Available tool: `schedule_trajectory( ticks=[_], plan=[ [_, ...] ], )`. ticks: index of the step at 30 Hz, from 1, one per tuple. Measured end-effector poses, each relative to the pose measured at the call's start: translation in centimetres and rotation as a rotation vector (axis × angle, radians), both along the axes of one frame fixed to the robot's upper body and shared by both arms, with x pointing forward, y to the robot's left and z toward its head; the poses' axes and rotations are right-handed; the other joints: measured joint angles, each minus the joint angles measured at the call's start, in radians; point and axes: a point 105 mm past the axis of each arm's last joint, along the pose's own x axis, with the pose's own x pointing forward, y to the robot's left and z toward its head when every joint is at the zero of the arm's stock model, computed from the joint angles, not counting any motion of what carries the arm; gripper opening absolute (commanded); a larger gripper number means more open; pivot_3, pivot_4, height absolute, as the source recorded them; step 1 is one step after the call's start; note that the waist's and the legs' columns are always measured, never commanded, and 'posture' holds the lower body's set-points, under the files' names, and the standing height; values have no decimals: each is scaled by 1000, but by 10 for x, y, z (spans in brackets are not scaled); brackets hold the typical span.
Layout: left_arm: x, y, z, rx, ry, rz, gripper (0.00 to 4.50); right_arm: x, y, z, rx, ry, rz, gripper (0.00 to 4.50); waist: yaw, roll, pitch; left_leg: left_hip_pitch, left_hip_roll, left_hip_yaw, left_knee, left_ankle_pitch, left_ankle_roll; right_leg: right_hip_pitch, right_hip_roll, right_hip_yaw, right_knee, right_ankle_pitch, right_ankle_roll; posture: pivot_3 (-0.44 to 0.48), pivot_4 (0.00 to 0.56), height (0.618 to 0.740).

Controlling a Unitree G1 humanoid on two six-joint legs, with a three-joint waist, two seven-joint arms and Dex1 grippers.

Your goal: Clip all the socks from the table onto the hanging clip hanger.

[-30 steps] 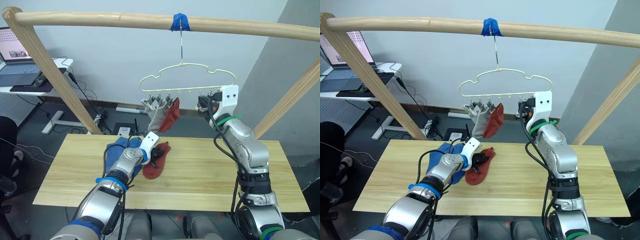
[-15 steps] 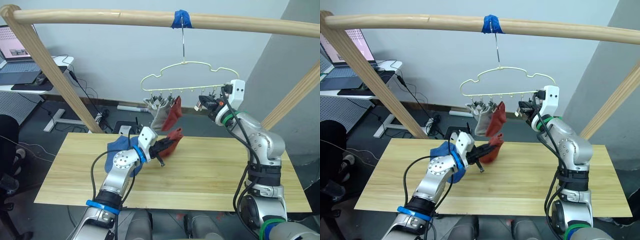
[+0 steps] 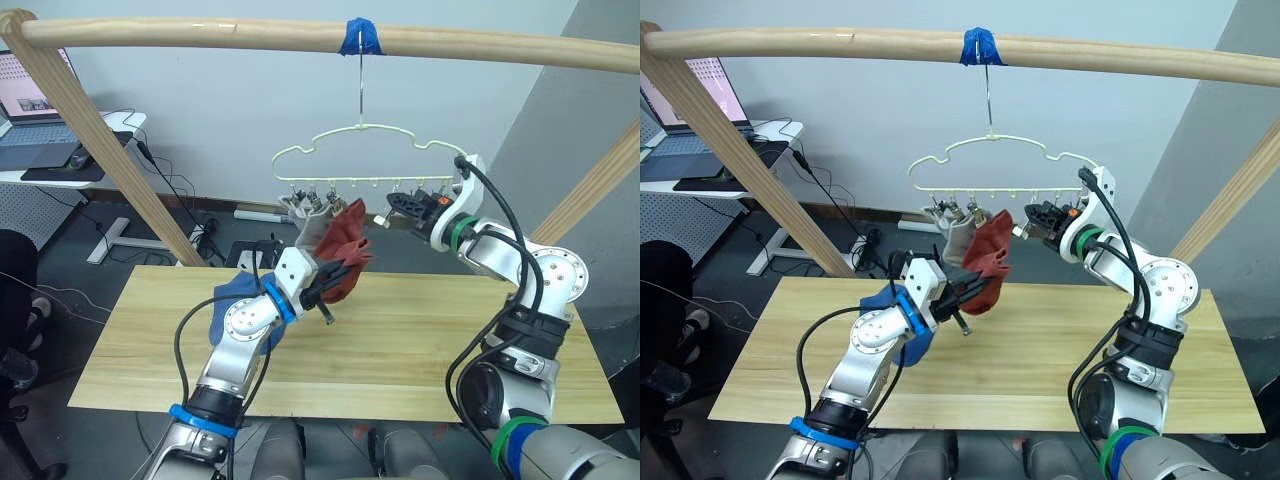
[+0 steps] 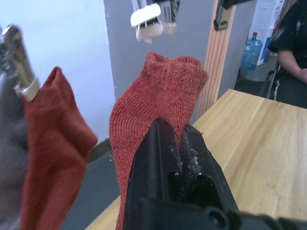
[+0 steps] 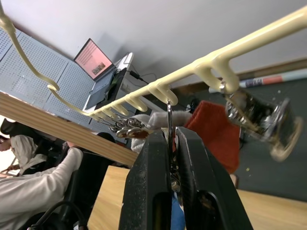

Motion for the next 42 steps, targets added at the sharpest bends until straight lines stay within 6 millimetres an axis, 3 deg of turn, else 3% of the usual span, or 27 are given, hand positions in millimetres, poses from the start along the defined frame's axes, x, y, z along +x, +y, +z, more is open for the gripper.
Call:
schedule_trajectory(
  ticks=[33,42],
  plan=[
    [16,-15,13,-20,-73,-1,26,-6,10,5,5,29,15,0,-6,0,0,-2,0,0,0,0,0,-2,0,0,0,0,0,-20,169,740],
    [16,-12,15,-12,-88,2,26,-4,3,8,-6,16,-13,0,-6,0,0,-2,0,0,-1,0,0,-2,0,0,0,-1,2,-20,171,740]
  ],
)
